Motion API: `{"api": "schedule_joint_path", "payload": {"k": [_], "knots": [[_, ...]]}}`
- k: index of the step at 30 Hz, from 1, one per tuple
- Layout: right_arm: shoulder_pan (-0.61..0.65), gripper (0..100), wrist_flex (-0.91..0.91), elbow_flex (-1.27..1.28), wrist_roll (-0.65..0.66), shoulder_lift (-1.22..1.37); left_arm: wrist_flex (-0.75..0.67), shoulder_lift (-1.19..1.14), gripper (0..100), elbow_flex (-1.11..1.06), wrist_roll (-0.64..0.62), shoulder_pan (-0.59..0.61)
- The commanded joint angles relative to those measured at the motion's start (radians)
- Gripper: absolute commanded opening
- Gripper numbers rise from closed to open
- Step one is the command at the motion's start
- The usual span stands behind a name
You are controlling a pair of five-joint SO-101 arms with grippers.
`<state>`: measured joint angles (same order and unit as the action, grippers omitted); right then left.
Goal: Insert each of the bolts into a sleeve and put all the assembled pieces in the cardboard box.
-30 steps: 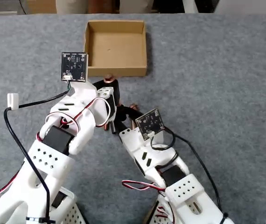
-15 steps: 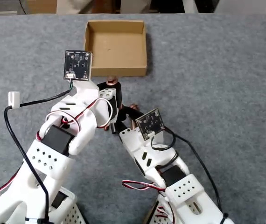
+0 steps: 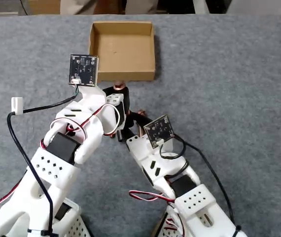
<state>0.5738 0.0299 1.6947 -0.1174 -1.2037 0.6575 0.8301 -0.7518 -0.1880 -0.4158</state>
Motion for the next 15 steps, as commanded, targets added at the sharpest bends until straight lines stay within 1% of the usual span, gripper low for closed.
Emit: {"api": "schedule_joint_path", "payload": {"k": [1, 12, 15], "knots": [[0.012, 0.1, 0.029, -0.045, 0.002, 0.002, -0.029, 0.008, 2, 0.005, -0.003, 0.011], [0.010, 0.1, 0.029, -0.045, 0.003, 0.002, -0.026, 0.007, 2, 0.003, 0.002, 0.012], [0.010, 0.1, 0.029, -0.045, 0.006, 0.002, 0.014, 0.002, 7, 0.015, 0.003, 0.012]]}}
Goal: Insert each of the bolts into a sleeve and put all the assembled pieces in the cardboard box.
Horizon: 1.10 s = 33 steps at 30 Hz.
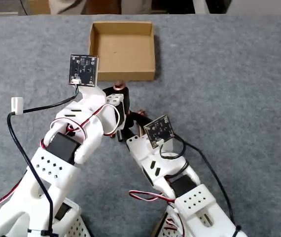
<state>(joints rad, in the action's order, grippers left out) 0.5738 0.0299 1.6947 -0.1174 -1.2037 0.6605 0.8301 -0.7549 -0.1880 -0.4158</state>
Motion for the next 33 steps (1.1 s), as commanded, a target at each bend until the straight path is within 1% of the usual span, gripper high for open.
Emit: {"api": "schedule_joint_path", "payload": {"k": [1, 5, 11, 15, 24, 29, 33], "knots": [[0.010, 0.1, 0.029, -0.045, 0.006, 0.002, 0.031, 0.001, 8, 0.029, 0.003, 0.014], [0.010, 0.1, 0.029, -0.047, 0.006, 0.002, 0.058, -0.001, 10, 0.046, -0.003, 0.023], [0.010, 0.1, 0.029, -0.047, 0.006, 0.002, 0.060, -0.001, 11, 0.046, -0.003, 0.021], [0.010, 0.1, 0.029, -0.047, 0.006, 0.002, 0.061, 0.001, 17, 0.046, -0.005, 0.021], [0.010, 0.1, 0.029, -0.047, 0.006, 0.002, 0.063, 0.001, 18, 0.048, 0.003, 0.020], [0.015, 0.1, 0.029, -0.047, 0.008, 0.002, 0.069, -0.001, 19, 0.057, 0.110, 0.002], [0.012, 0.1, 0.031, -0.050, 0.008, 0.002, 0.207, -0.002, 19, 0.146, 0.196, -0.020]]}}
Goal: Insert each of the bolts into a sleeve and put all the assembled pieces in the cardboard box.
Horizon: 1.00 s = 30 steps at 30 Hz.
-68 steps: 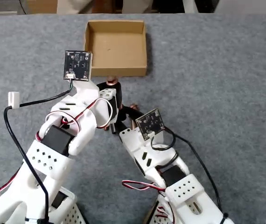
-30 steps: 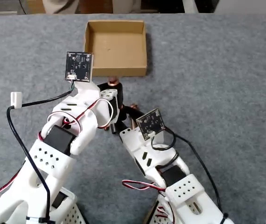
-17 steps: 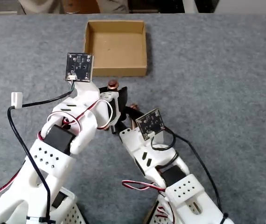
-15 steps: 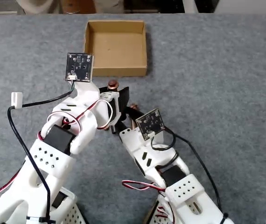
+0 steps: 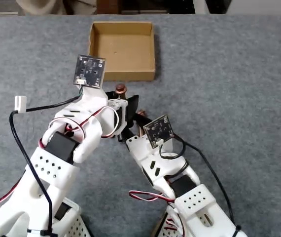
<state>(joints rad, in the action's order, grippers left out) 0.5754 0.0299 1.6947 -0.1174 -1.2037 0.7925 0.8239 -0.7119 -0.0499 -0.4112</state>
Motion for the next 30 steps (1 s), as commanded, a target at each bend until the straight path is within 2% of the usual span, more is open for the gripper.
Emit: {"api": "schedule_joint_path", "payload": {"k": [1, 17, 25, 30], "knots": [[0.010, 0.1, 0.031, -0.050, 0.008, 0.002, 0.101, 0.004, 19, 0.120, 0.074, -0.026], [-0.008, 0.1, 0.031, -0.096, 0.008, 0.002, 0.129, 0.004, 19, 0.152, 0.083, -0.023], [-0.041, 0.1, 0.031, -0.114, 0.008, -0.012, 0.354, 0.004, 19, 0.373, 0.084, -0.020], [-0.038, 0.1, 0.025, -0.119, 0.008, -0.101, 0.381, -0.019, 19, 0.404, 0.084, -0.018]]}}
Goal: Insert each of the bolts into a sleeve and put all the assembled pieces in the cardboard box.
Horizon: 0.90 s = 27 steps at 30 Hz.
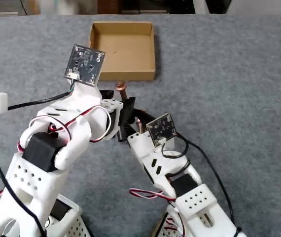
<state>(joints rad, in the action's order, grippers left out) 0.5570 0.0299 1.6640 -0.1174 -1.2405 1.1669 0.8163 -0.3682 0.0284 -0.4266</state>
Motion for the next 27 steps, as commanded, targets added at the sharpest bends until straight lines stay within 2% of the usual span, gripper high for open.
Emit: {"api": "schedule_joint_path", "payload": {"k": [1, 6, 12, 22, 25, 27], "knots": [[-0.021, 0.1, 0.023, -0.088, 0.008, -0.081, 0.006, -0.016, 19, 0.061, 0.006, -0.003], [-0.021, 0.1, -0.049, -0.099, 0.003, -0.157, 0.012, -0.016, 19, 0.080, 0.006, 0.006], [-0.022, 0.1, -0.121, -0.101, -0.005, -0.277, 0.025, -0.016, 19, 0.132, 0.005, 0.097], [-0.022, 0.1, -0.181, -0.107, -0.021, -0.343, 0.015, -0.016, 19, 0.130, 0.000, 0.112], [-0.022, 0.1, -0.176, -0.140, -0.021, -0.340, -0.014, -0.022, 18, 0.126, 0.003, 0.169], [-0.024, 0.1, -0.181, -0.193, -0.018, -0.311, -0.055, -0.024, 15, 0.114, 0.002, 0.229]]}}
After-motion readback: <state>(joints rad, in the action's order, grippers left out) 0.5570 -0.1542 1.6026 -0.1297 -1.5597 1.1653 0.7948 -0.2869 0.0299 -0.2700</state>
